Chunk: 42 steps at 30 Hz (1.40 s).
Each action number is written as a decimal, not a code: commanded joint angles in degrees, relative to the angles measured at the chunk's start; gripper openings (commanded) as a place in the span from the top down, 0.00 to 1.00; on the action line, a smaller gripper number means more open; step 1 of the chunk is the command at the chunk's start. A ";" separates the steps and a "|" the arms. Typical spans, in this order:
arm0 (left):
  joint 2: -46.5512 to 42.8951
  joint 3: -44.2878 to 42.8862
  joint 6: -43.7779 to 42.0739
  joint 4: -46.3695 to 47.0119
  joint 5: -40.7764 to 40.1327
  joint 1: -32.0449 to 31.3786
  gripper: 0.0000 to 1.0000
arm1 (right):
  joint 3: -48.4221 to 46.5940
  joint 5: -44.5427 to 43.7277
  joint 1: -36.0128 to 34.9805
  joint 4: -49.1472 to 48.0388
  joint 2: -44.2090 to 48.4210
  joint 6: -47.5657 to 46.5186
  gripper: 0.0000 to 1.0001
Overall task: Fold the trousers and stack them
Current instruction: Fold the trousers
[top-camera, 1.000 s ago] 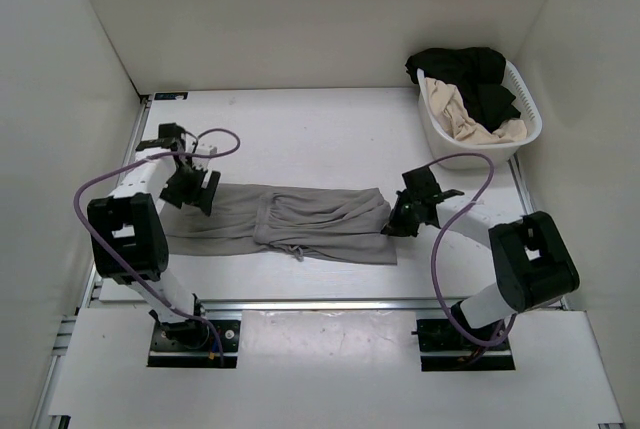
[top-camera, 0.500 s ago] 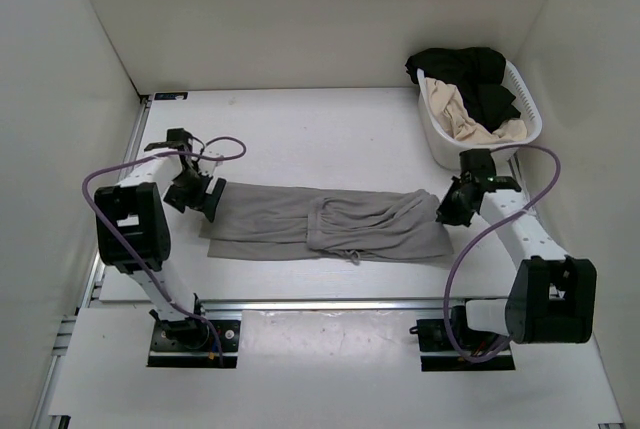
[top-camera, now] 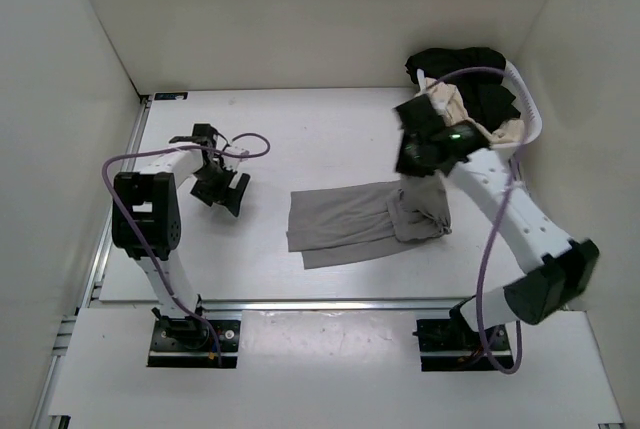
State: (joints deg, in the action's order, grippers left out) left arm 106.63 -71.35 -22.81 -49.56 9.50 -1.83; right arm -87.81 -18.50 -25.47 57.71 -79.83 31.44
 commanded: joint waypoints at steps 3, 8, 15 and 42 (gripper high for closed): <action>1.47 -2.30 0.13 1.66 9.55 -5.90 0.00 | 0.10 -7.16 -21.08 1.01 -11.12 19.66 1.00; 5.69 -4.23 1.45 2.28 14.23 -10.99 0.00 | -11.74 -12.25 -35.24 0.63 -28.39 29.19 1.00; 10.35 -6.07 2.67 3.32 11.33 -12.94 0.00 | -15.83 -9.97 -39.30 -3.20 -37.94 35.79 1.00; 4.09 -16.72 0.48 -10.29 10.10 -21.28 0.00 | 25.89 -13.24 -30.20 -12.33 2.64 27.11 0.25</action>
State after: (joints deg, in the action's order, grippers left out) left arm 108.55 -90.37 -21.61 -57.25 18.94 -20.71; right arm -70.46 -32.27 -61.45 45.84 -79.33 56.47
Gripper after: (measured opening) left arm 0.994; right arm 0.742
